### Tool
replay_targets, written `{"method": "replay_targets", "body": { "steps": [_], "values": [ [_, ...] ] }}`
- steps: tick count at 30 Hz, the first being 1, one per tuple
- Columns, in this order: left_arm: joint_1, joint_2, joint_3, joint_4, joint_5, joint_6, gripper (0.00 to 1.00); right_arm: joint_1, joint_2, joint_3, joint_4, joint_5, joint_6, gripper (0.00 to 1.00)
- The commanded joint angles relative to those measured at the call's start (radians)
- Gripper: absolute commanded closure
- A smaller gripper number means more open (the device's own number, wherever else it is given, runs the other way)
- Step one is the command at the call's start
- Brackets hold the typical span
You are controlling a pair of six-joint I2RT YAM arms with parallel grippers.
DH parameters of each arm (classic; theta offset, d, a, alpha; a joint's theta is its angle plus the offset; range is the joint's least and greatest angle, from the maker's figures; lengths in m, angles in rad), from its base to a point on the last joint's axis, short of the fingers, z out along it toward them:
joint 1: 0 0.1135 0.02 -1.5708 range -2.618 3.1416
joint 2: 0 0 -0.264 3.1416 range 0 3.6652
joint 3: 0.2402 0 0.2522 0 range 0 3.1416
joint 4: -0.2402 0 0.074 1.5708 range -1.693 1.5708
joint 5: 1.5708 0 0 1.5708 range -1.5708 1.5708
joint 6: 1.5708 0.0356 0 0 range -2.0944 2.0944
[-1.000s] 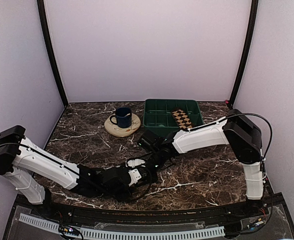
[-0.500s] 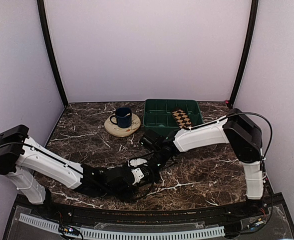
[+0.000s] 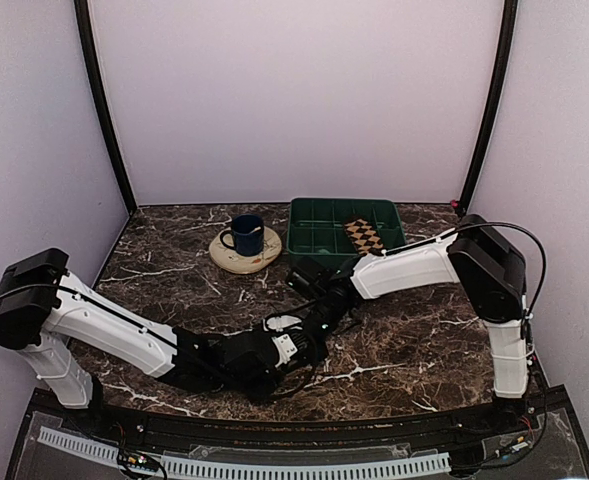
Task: Roll the socks
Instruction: Roll the sock at the center of the board.
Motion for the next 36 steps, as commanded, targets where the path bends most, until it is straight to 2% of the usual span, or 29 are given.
{"method": "replay_targets", "body": {
  "steps": [1, 11, 13, 16, 18, 24, 36],
  "values": [
    [0.018, 0.12, 0.013, -0.175, 0.121, 0.057, 0.62, 0.042, 0.041, -0.027, -0.149, 0.088, 0.06, 1.0],
    [0.019, 0.156, 0.046, -0.192, 0.16, 0.101, 0.65, 0.012, 0.027, -0.031, -0.173, 0.077, 0.049, 1.0],
    [0.022, 0.161, 0.051, -0.195, 0.166, 0.104, 0.7, 0.011, 0.026, -0.035, -0.174, 0.077, 0.05, 1.0],
    [0.022, 0.167, 0.055, -0.198, 0.169, 0.103, 0.85, 0.006, 0.02, -0.045, -0.166, 0.073, 0.056, 1.0],
    [0.022, 0.172, 0.058, -0.202, 0.171, 0.1, 0.9, 0.002, 0.014, -0.054, -0.156, 0.068, 0.062, 1.0],
    [0.022, 0.191, 0.071, -0.219, 0.197, 0.095, 1.0, -0.003, 0.006, -0.064, -0.138, 0.053, 0.078, 0.87],
    [0.024, 0.221, 0.093, -0.233, 0.24, 0.092, 1.0, -0.031, -0.038, -0.153, -0.045, 0.002, 0.141, 0.72]
  ]
}}
